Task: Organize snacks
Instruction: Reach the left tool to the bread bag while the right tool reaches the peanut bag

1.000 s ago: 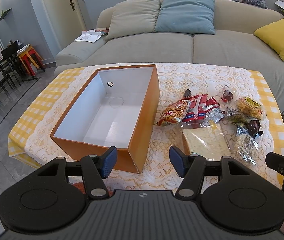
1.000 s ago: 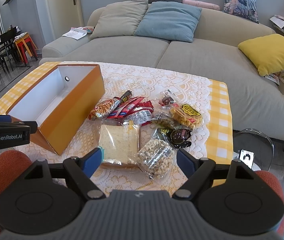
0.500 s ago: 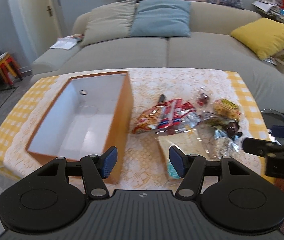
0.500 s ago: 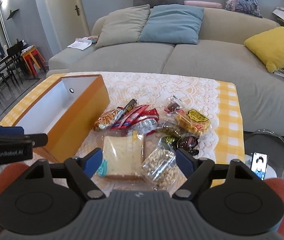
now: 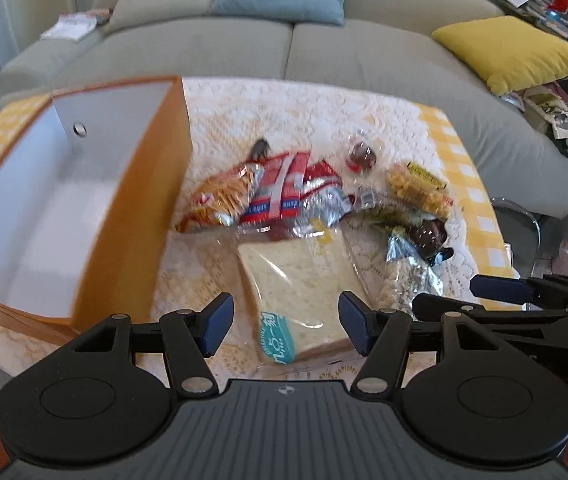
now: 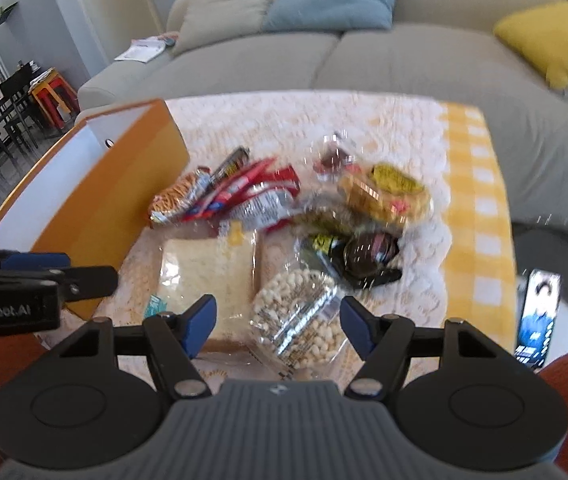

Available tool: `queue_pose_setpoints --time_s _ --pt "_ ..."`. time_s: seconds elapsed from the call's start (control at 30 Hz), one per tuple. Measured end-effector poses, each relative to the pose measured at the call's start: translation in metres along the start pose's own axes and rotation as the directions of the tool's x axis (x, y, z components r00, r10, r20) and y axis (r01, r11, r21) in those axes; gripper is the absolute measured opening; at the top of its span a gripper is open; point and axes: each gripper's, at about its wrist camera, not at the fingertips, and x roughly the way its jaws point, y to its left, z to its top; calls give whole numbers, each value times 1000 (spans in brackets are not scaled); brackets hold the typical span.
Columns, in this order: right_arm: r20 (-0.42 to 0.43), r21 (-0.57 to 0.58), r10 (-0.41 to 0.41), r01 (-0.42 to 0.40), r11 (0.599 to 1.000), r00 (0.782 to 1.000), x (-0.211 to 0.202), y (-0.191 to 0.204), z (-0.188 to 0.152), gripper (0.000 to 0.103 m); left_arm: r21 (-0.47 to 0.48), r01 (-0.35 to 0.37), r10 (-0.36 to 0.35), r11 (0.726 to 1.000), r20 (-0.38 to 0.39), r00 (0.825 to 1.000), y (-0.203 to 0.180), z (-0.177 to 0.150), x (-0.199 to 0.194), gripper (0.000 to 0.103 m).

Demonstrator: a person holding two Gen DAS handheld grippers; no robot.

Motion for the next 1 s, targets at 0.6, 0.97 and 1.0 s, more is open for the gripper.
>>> queue_pose_setpoints --time_s 0.6,0.97,1.0 --pt "-100 -115 -60 48 992 993 66 15 1 83 -130 -20 -2 991 -167 986 27 6 75 71" --pt "-101 -219 -116 91 971 988 77 24 -3 90 -226 42 -86 973 -188 978 37 2 98 88" --pt "-101 -221 -116 91 971 988 78 24 -3 90 -242 53 -101 969 -188 977 39 1 101 91"
